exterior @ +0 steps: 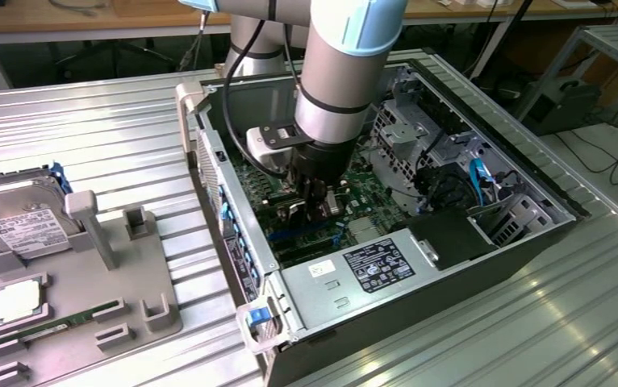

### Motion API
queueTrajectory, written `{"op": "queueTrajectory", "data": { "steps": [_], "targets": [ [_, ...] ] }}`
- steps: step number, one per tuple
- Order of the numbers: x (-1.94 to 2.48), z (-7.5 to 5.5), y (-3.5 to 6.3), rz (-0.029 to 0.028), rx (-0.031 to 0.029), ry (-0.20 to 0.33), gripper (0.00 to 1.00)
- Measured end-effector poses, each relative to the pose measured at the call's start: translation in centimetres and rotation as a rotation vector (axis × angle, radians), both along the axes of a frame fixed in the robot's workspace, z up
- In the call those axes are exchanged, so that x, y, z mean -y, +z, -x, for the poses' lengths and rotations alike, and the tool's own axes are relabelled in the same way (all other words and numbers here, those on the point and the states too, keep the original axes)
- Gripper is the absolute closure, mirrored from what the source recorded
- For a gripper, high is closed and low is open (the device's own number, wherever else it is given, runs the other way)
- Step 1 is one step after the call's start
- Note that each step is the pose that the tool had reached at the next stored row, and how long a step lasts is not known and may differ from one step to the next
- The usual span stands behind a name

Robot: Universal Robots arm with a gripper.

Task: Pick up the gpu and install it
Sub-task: 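Insert the gpu into the slot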

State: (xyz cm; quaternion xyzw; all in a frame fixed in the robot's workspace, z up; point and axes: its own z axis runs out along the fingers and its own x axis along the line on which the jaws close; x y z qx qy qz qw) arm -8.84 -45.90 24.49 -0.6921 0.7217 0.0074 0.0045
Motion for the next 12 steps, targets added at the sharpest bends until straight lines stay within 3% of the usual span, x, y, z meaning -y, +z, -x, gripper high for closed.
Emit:
{"op": "queueTrajectory", "data": {
  "steps": [12],
  "targets": [
    [0.01, 0.01, -0.33, 0.0001, -0.0001, 0.0, 0.72]
  ]
}}
